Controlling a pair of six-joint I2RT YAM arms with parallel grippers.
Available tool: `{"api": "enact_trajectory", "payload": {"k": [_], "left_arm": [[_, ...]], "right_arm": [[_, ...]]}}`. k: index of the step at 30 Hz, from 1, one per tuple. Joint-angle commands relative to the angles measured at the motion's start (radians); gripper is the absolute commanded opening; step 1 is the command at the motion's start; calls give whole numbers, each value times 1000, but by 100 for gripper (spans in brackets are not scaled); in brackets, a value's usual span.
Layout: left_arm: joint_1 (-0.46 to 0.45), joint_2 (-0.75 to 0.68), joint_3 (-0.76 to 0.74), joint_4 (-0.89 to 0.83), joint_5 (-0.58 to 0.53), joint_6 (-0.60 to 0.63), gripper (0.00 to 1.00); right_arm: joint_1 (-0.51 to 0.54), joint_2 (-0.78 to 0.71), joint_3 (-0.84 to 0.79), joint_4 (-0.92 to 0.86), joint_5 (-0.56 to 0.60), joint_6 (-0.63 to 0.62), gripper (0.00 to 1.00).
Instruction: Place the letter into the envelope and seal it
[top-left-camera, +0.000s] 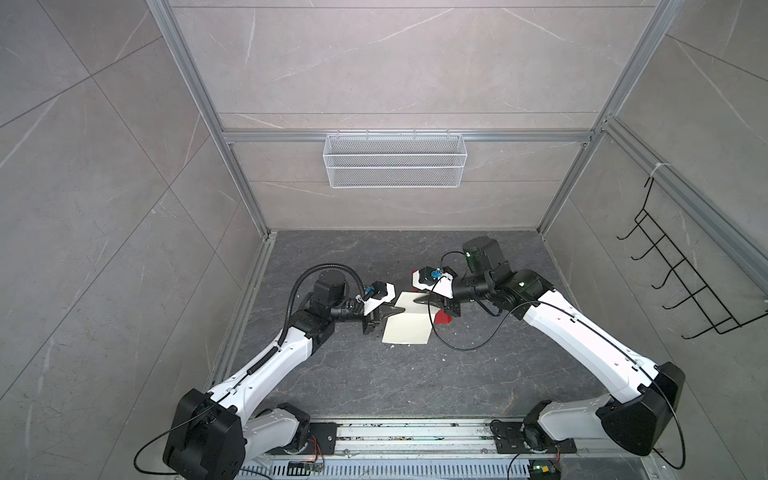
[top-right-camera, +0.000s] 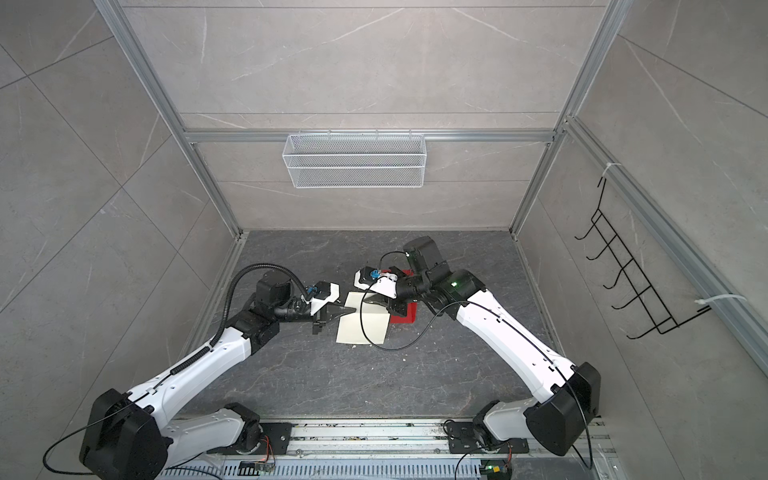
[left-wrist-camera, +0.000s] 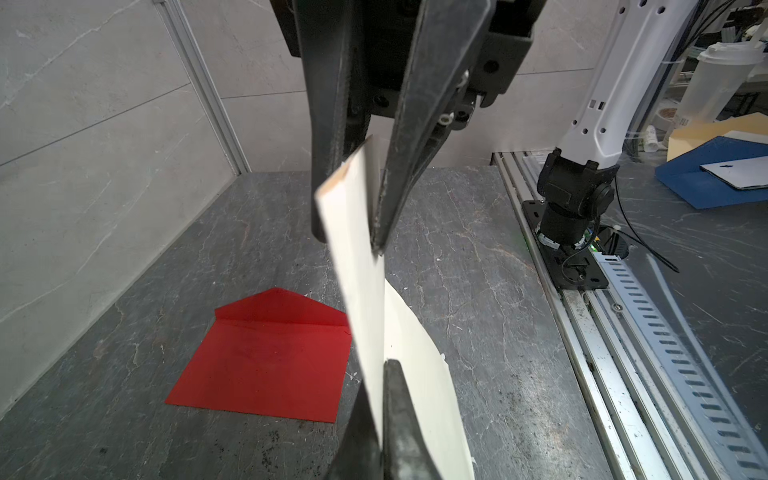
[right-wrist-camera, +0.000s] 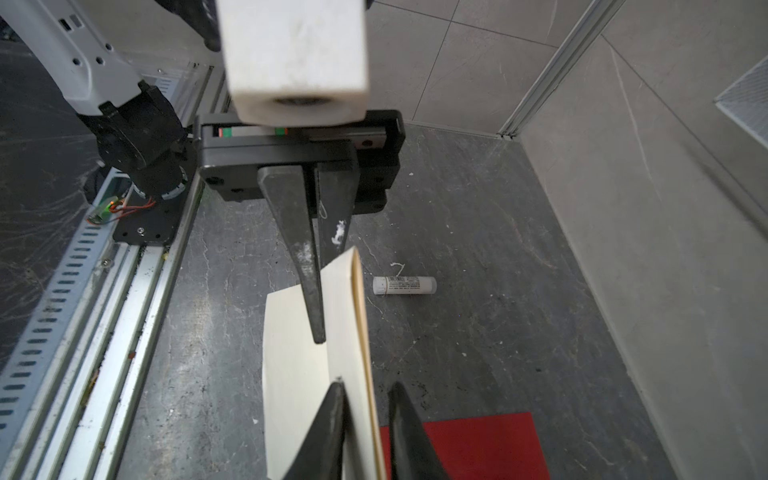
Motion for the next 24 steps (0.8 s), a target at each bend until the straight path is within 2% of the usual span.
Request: {"api": "enact_trajectory", "payload": {"k": [1, 4, 8, 13, 15, 20, 24], "left_arm": [[-3, 6, 44, 49, 40, -23, 0], [-3, 13, 41, 67, 40, -45, 0], [-3, 19, 37, 73, 30, -65, 0], [-3, 16, 12, 86, -30, -122, 15], [-3, 15, -7, 111, -39, -146, 18], [-3, 19, -36, 119, -51, -174, 19], [-3, 18, -54, 130, -53, -199, 15]], "right_arm": [[6, 0, 16, -16, -1, -6, 11], [5, -7, 10, -8, 0, -8, 0], [6, -26, -6, 25, 14, -12, 0], [6, -81, -44, 91, 30, -15, 0], [6, -103, -61, 118, 30, -14, 0], [6, -137, -84, 145, 44, -17, 0], [6, -152, -92, 150, 63, -22, 0]]}}
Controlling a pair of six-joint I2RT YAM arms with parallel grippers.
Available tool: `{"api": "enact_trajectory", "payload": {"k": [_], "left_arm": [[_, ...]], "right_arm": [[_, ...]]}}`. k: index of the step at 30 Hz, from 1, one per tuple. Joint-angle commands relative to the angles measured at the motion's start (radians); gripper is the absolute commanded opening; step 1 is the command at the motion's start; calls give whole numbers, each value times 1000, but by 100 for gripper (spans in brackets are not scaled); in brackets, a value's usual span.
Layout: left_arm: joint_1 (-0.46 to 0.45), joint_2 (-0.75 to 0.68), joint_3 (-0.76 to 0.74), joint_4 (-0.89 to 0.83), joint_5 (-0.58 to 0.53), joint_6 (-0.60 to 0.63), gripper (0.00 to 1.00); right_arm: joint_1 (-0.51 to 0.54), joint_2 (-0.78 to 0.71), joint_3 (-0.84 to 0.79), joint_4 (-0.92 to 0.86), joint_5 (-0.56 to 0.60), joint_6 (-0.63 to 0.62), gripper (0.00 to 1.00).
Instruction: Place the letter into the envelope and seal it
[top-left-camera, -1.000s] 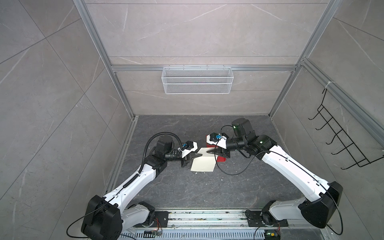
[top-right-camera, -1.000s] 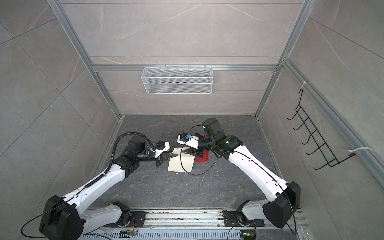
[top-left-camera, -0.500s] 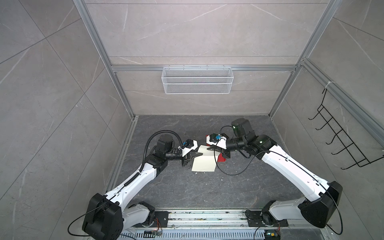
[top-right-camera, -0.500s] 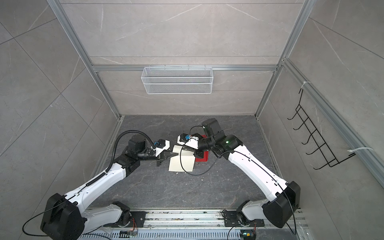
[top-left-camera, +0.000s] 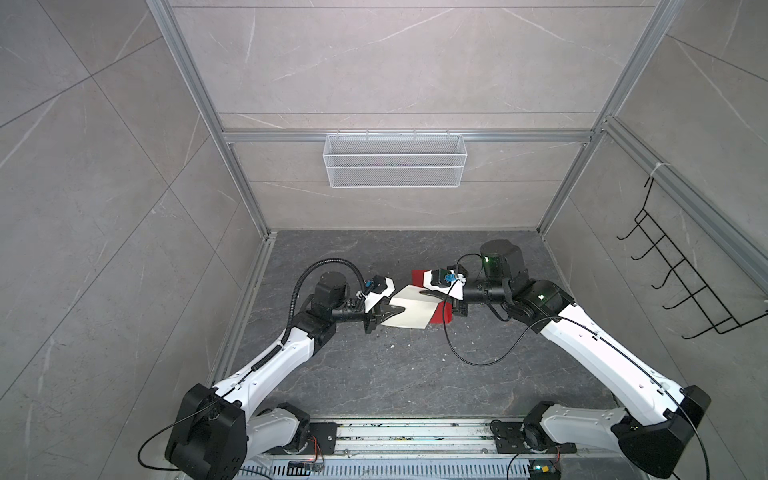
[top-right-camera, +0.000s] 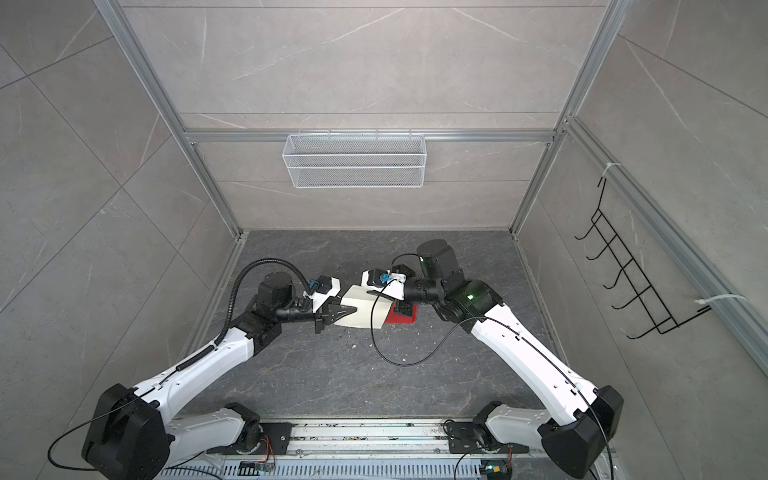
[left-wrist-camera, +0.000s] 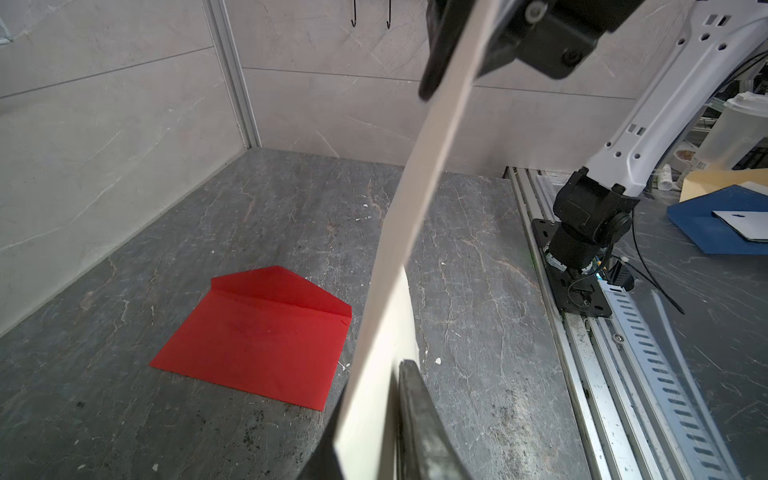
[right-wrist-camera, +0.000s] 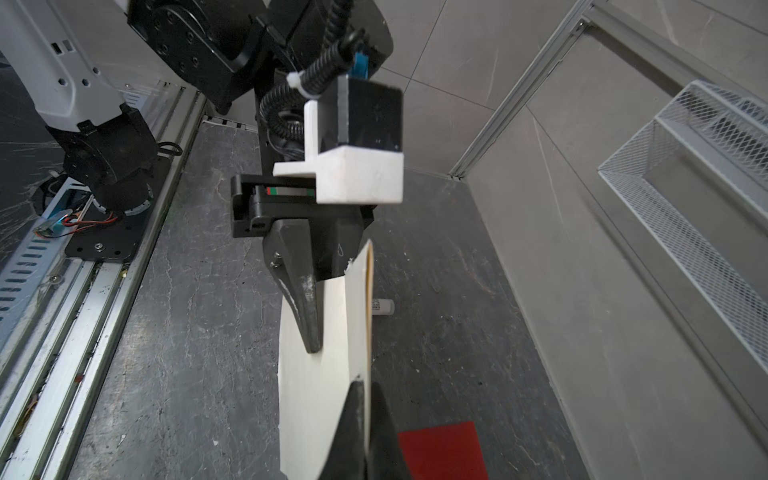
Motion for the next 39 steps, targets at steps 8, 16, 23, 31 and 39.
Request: {"api": "enact_trajectory", "payload": {"k": [8, 16, 23, 31, 39], "left_arm": [[-3, -1, -27, 77, 5, -73, 0], [-3, -5, -32, 103, 1, -96, 0], [-2, -3, -41, 174, -65, -147, 0], [0, 2, -45, 216, -172, -170, 0], [0, -17, -49, 243, -70, -129, 0]], "right_arm": [[6, -25, -32, 35, 23, -10, 0], [6, -31, -33, 37, 9, 2, 1], [6, -58, -33, -7, -47, 11, 29], [6, -154, -48, -11, -214, 58, 55], [5, -116, -22, -19, -105, 79, 58]]}}
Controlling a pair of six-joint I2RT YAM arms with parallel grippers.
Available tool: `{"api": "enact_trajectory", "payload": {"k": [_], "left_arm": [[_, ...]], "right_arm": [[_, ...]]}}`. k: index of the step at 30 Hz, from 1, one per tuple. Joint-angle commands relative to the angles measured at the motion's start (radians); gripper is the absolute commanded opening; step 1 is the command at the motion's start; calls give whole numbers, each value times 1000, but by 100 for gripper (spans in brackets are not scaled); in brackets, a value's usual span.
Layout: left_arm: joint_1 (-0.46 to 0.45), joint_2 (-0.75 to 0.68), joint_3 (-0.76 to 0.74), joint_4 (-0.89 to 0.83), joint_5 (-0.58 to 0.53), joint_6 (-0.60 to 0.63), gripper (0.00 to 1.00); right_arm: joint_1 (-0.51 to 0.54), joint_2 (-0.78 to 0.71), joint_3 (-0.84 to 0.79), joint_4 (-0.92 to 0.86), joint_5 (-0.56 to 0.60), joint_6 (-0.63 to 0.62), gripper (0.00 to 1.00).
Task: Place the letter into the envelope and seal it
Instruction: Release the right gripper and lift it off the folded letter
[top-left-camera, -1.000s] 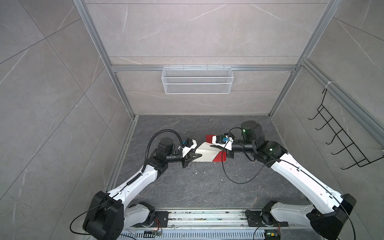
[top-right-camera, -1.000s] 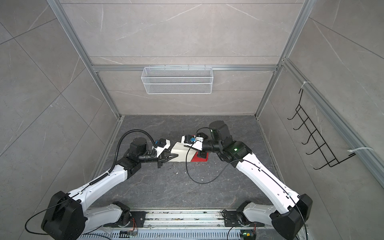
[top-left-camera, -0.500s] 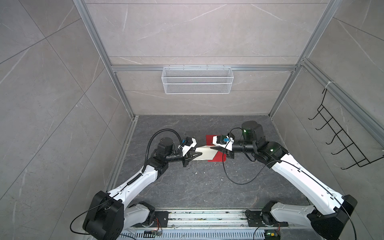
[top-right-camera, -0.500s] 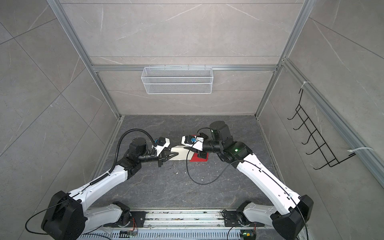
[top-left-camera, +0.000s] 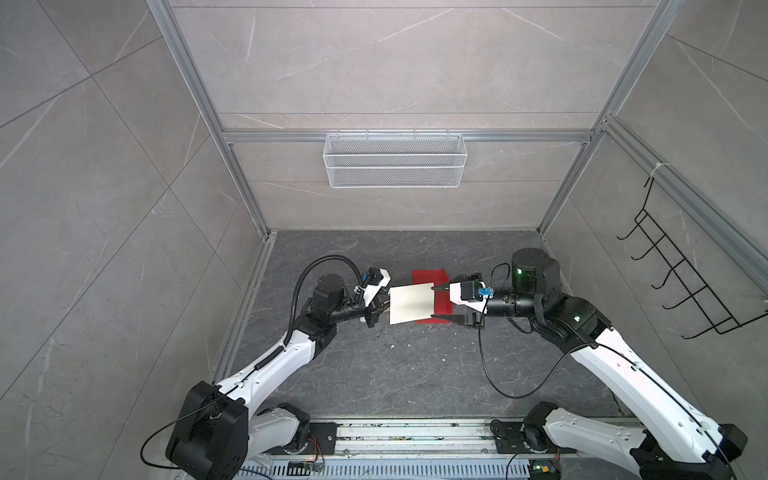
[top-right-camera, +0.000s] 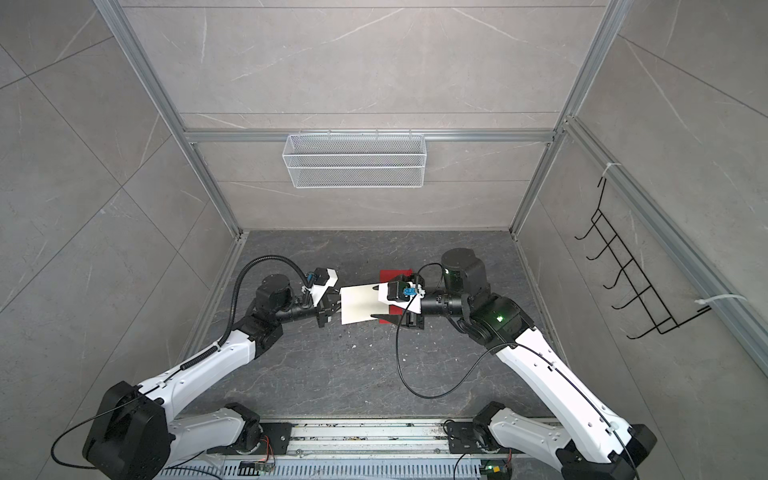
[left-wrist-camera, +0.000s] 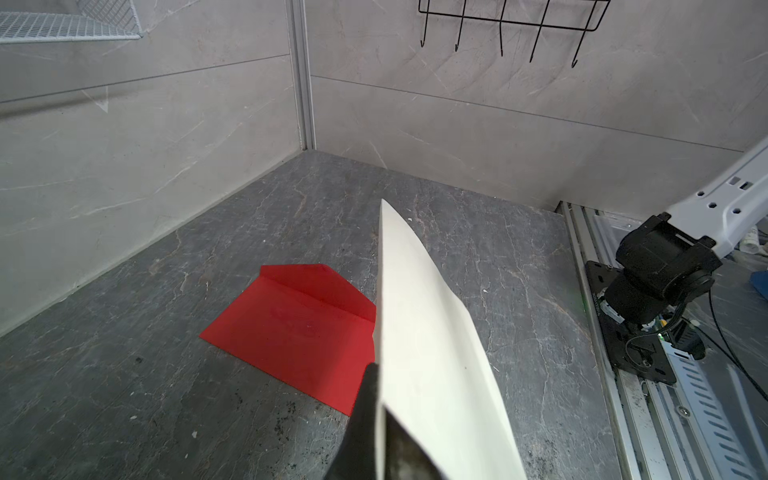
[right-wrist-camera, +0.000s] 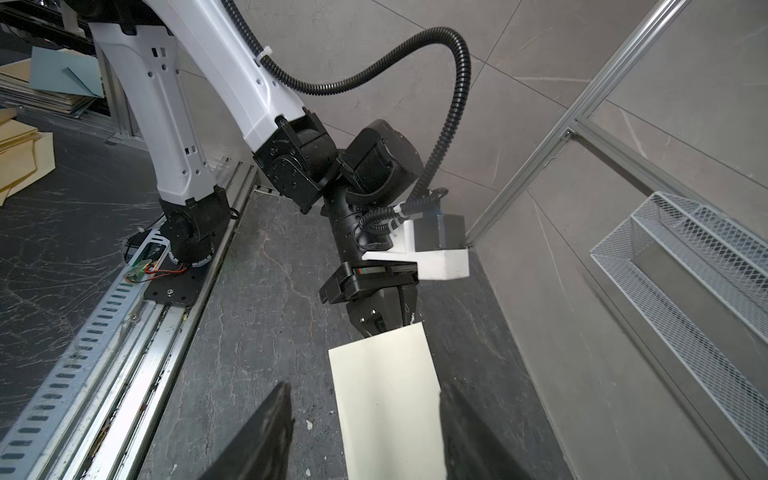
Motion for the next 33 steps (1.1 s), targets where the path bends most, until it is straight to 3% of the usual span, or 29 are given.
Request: {"api": "enact_trajectory", "payload": {"k": [1, 17, 33], "left_arm": [[0, -24, -7, 67, 72, 34, 0], [-2, -61, -2, 16, 184, 125, 0], [-2, -50, 21, -16, 205, 142, 0]], "right_arm": [[4, 61, 28, -29, 52, 24, 58], [6, 333, 219, -123, -31, 41, 55], [25, 446, 271, -172, -104, 41, 29]]}}
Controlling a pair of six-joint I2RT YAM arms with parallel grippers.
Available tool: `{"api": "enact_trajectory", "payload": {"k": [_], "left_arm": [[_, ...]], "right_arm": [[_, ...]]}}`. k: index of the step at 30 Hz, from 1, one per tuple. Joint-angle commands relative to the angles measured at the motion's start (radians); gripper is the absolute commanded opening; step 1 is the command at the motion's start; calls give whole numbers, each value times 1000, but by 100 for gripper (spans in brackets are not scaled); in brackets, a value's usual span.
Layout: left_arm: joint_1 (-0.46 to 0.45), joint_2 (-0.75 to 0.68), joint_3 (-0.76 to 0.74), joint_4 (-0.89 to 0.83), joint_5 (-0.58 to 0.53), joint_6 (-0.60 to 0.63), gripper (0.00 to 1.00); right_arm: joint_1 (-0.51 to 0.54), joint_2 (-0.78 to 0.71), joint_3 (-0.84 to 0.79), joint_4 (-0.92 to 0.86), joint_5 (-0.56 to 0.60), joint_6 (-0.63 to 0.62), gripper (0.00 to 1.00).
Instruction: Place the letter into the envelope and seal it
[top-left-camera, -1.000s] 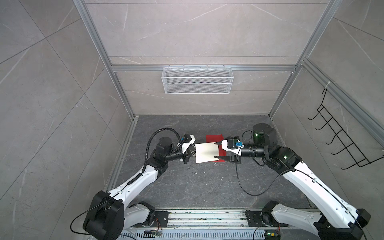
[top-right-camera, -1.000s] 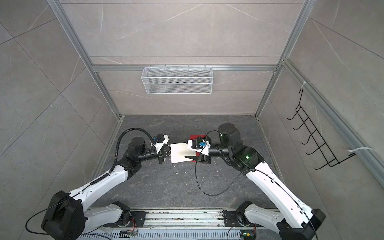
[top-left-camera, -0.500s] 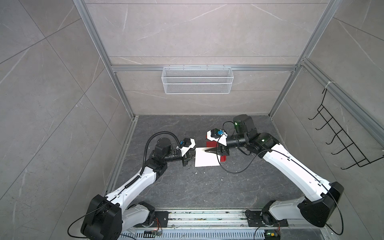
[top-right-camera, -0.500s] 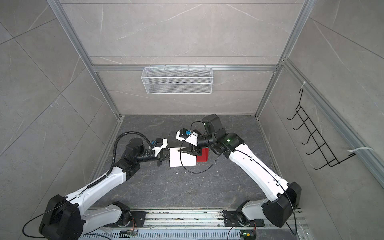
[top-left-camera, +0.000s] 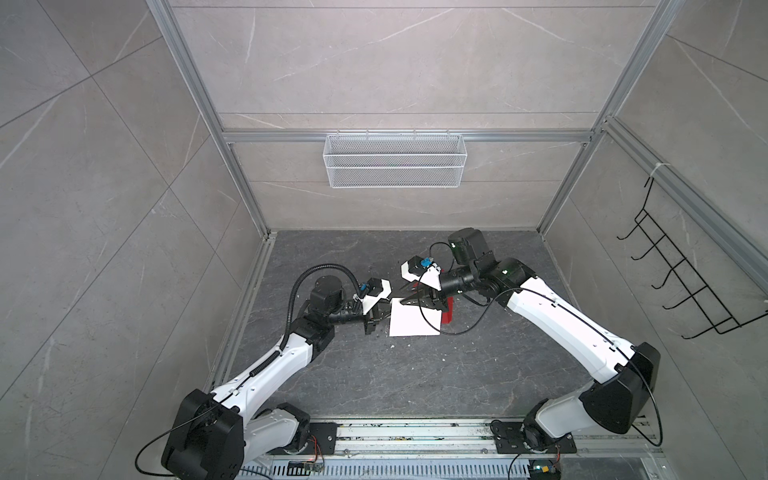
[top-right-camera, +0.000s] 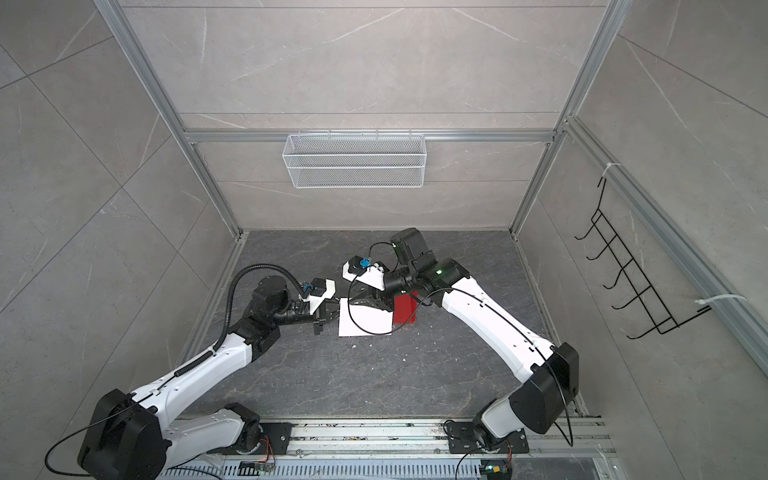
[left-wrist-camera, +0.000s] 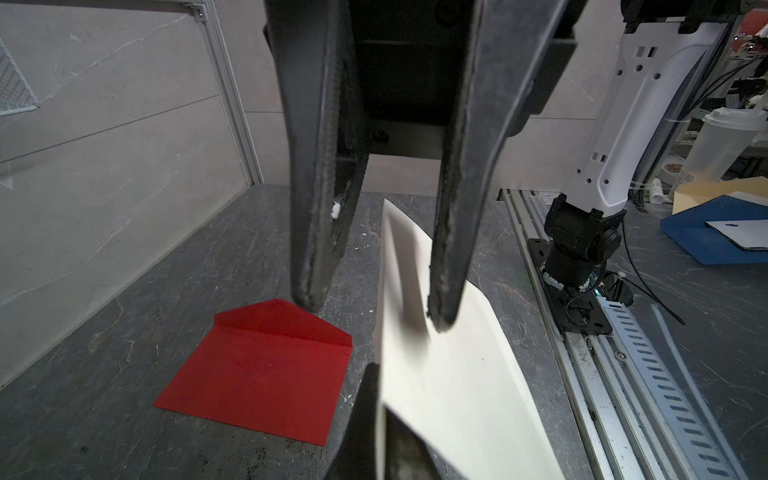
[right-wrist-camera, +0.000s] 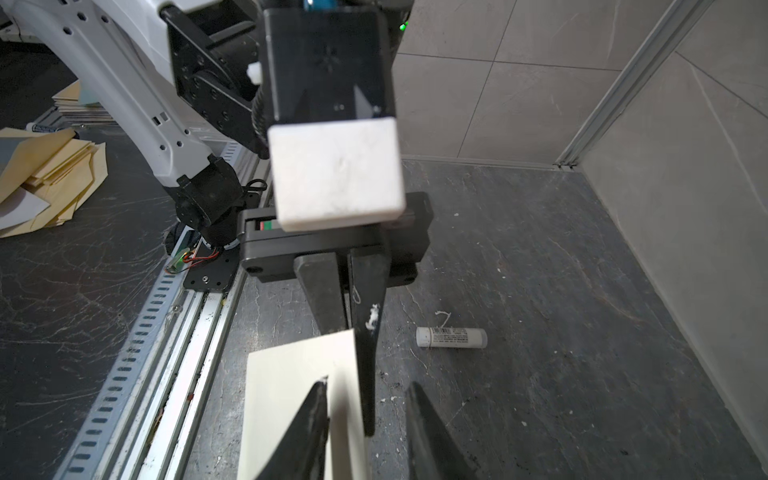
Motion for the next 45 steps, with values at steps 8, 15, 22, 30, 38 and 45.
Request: {"api": "enact_trajectory", "payload": {"k": [8, 15, 22, 30, 38, 45], "left_arm": [[-2, -11, 31, -7, 38, 40, 0], [-2, -15, 36, -16, 38, 46, 0], [-2, -19, 37, -25, 35, 50, 0], [-2, -23, 33, -36, 28, 56, 0], [0, -98, 1, -102, -37, 96, 13], [0, -276, -49, -169, -106, 113, 50]], "right_arm": [[6, 44, 57, -62, -52, -11, 19], [6, 49, 57, -78, -63, -22, 17], [5, 60, 64, -102, -58, -35, 11], [6, 55, 63, -94, -57, -40, 3], [5, 3, 21, -63, 0, -62, 0], [5, -51, -33, -70, 81, -106, 0]]}}
